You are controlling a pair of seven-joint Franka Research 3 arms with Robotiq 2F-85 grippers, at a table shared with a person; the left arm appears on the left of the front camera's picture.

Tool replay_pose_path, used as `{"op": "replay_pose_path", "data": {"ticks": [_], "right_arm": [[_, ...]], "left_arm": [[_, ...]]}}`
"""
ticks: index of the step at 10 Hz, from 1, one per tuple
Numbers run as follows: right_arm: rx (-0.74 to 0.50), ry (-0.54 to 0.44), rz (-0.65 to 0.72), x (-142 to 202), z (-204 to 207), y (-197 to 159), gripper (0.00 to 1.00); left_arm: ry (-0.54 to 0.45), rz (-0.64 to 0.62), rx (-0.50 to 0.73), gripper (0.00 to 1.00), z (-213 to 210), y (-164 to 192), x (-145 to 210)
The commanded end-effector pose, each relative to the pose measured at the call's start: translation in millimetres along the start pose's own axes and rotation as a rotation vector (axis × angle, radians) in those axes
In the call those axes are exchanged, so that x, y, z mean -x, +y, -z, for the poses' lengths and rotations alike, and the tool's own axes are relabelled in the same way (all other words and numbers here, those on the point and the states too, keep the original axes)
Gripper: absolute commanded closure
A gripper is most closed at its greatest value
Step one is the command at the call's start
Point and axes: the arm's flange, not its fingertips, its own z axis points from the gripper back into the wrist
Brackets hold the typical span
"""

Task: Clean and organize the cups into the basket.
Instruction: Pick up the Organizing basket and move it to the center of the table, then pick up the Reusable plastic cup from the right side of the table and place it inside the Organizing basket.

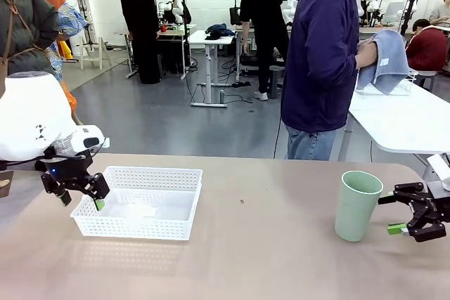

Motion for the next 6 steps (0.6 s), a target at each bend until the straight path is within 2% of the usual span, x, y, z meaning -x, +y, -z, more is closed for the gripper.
{"op": "replay_pose_path", "data": {"ticks": [1, 6], "right_arm": [[0.006, -0.033, 0.005, 10.4, 14.1, -14.7, 0.00], [-0.066, -0.068, 0.043, 8.6, 47.4, -29.2, 0.00]], "left_arm": [[-0.032, 0.002, -0.022, 0.00, 1.1, 3.6, 11.0], [-0.023, -0.011, -0.014, 0.00, 7.0, 4.4, 8.0]]}}
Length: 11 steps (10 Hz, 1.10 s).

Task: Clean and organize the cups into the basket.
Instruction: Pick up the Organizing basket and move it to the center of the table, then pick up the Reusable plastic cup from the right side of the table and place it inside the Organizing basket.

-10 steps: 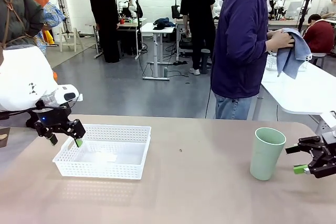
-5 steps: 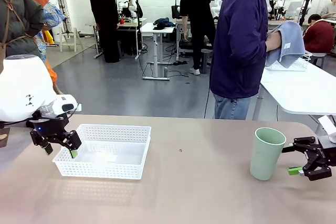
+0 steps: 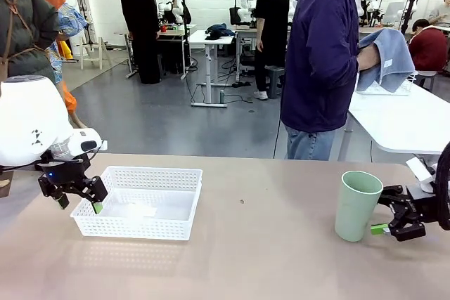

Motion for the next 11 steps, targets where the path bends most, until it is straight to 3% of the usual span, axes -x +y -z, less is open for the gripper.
{"op": "replay_pose_path", "data": {"ticks": [1, 11], "right_arm": [[-0.012, -0.038, 0.027, -3.2, 10.4, -10.1, 0.00], [-0.138, -0.115, 0.056, -11.6, 51.3, -12.9, 0.00]], "left_arm": [[-0.013, -0.009, -0.015, 0.00, 4.6, 2.8, -0.1], [-0.002, -0.048, 0.004, 0.00, 14.7, 8.5, -6.4]]}}
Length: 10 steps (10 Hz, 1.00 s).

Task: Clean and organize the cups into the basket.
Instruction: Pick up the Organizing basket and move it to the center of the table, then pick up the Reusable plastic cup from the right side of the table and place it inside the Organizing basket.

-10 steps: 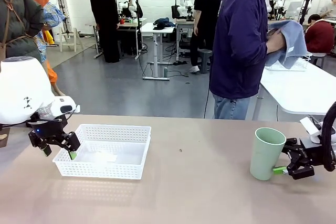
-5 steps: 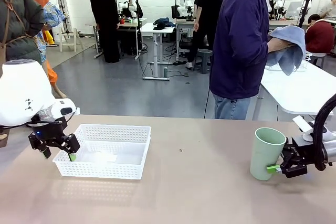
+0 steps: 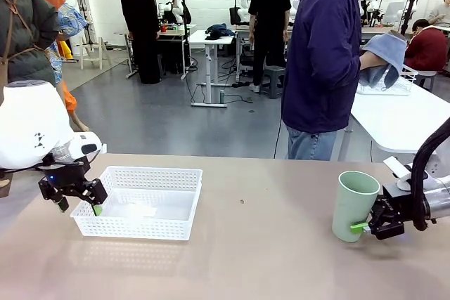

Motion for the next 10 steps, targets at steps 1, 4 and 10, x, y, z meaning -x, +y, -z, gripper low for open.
{"op": "replay_pose_path", "data": {"ticks": [1, 4, 10], "right_arm": [[-0.005, -0.028, 0.018, -3.5, 5.2, -8.0, 0.00], [-0.018, -0.029, 0.013, -3.0, 7.9, -7.2, 0.00], [-0.036, -0.012, -0.026, 0.7, 7.3, -5.6, 1.00]], "left_arm": [[-0.011, -0.027, 0.011, 0.00, 3.8, 2.0, -2.9], [0.018, -0.020, 0.034, 0.00, 10.5, 1.2, -6.5], [0.034, 0.007, 0.042, 1.00, 10.7, -0.9, -5.8]]}}
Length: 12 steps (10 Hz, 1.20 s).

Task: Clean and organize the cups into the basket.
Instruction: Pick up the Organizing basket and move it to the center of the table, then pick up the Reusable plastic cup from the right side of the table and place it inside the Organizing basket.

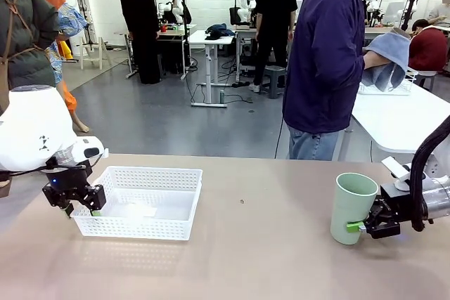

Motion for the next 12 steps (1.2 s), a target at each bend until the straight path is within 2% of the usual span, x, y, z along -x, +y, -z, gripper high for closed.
{"op": "replay_pose_path", "data": {"ticks": [1, 2, 3, 5, 6, 7, 8, 9, 10, 12], "right_arm": [[-0.017, 0.008, -0.017, 2.2, 2.2, -5.2, 0.66], [-0.016, 0.008, -0.016, 2.4, 1.9, -5.2, 0.75], [-0.018, 0.010, -0.018, 2.6, 1.7, -5.2, 1.00], [-0.017, 0.012, -0.017, 2.9, 1.0, -5.2, 1.00], [-0.017, 0.012, -0.018, 3.0, 0.6, -5.0, 0.75], [-0.017, 0.012, -0.019, 3.5, 0.7, -5.0, 0.75], [-0.019, 0.013, -0.019, 3.9, 0.7, -4.8, 1.00], [-0.020, 0.013, -0.017, 3.8, 0.5, -4.5, 0.75], [-0.021, 0.015, -0.018, 3.4, 0.6, -4.0, 1.00], [0.002, 0.057, -0.010, -4.1, 3.3, 4.3, 1.00]], "left_arm": [[0.006, 0.007, 0.035, 0.67, -2.2, -0.3, -3.4], [0.004, 0.006, 0.037, 0.78, -3.0, -0.7, -3.5], [0.002, 0.007, 0.037, 1.00, -3.7, -1.5, -3.5], [0.004, 0.006, 0.040, 1.00, -4.0, -1.1, -4.0], [0.003, 0.006, 0.041, 1.00, -4.4, -1.2, -3.7], [0.000, 0.005, 0.043, 1.00, -5.6, -0.7, -3.5], [0.000, 0.003, 0.044, 1.00, -5.3, -0.8, -3.4], [-0.001, -0.002, 0.047, 1.00, -5.1, -1.1, -3.3], [-0.001, -0.006, 0.051, 1.00, -5.0, -1.6, -3.2], [0.003, -0.032, 0.062, 1.00, -4.5, -2.9, -2.8]]}}
